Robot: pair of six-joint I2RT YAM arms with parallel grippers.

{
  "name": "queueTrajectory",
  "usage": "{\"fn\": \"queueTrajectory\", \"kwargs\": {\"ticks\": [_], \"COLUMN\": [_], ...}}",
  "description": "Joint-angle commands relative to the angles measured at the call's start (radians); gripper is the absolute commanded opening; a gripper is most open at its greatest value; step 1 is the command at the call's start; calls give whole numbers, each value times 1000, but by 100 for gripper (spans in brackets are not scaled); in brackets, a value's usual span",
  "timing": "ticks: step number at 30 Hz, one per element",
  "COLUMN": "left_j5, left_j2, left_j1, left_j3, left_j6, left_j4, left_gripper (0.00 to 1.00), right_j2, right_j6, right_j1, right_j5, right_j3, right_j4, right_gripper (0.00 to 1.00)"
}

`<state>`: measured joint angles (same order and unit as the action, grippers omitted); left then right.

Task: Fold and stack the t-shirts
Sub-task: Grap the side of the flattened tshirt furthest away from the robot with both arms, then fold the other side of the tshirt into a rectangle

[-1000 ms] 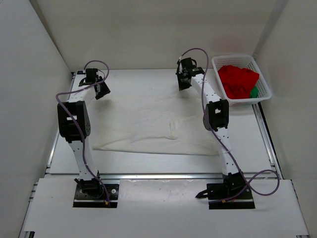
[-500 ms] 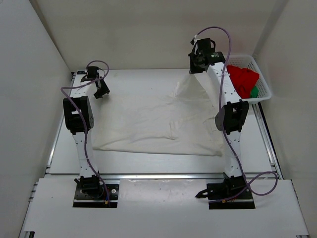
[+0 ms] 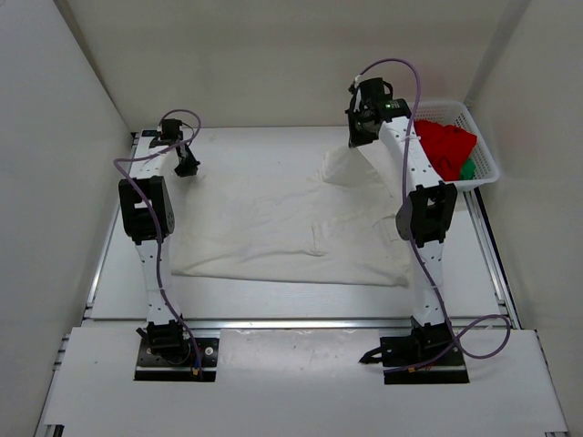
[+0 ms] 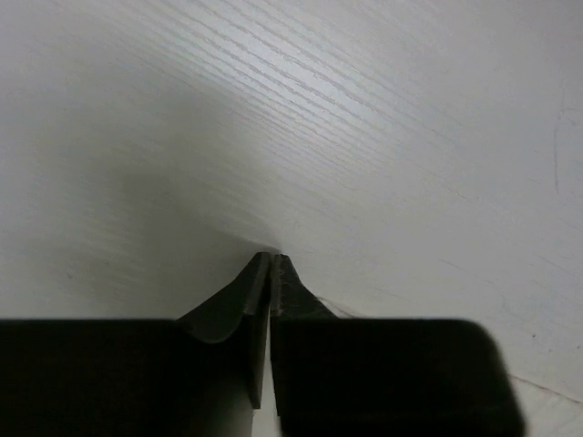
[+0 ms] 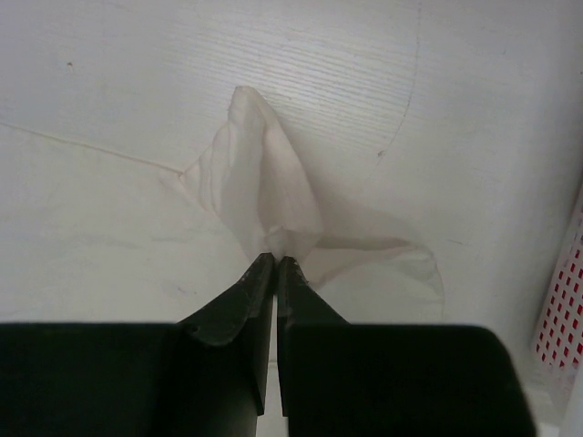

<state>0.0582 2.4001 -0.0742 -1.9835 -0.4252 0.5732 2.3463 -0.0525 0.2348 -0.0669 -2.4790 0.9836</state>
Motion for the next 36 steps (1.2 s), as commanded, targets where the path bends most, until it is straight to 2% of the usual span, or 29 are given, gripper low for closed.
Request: {"fn": "queueTrajectory", "kwargs": {"ticks": [1, 4, 10, 16, 21, 25, 36], "left_j5": [-21, -14, -54, -112, -149, -190, -255], "left_j2": [-35, -93, -191, -343, -450, -531, -771], "left_j1": [-6, -9, -33, -56, -87, -119, -167], "left_j3": [12, 75, 170, 317, 458, 586, 845], "left_j6": [-3, -10, -44, -80, -81, -112, -150], "left_j4": [22, -28, -78, -156, -199, -257, -328], "left_gripper": [10, 0, 0, 0, 0, 0, 0], "right_j2": [-65, -80, -172, -318, -571, -734, -1056], "right_j6": [-1, 0, -4, -4, -47, -64, -142], "right_j1": [-31, -63, -97, -100, -114, -104, -98], "right_j5": [15, 9, -1, 45, 18, 24, 67], "right_j3": [40, 63, 140, 327, 803, 1063, 1463], "right_j4": [3, 9, 17, -14, -212, -313, -408], "right_gripper": [0, 0, 1, 1, 0, 1, 0]}}
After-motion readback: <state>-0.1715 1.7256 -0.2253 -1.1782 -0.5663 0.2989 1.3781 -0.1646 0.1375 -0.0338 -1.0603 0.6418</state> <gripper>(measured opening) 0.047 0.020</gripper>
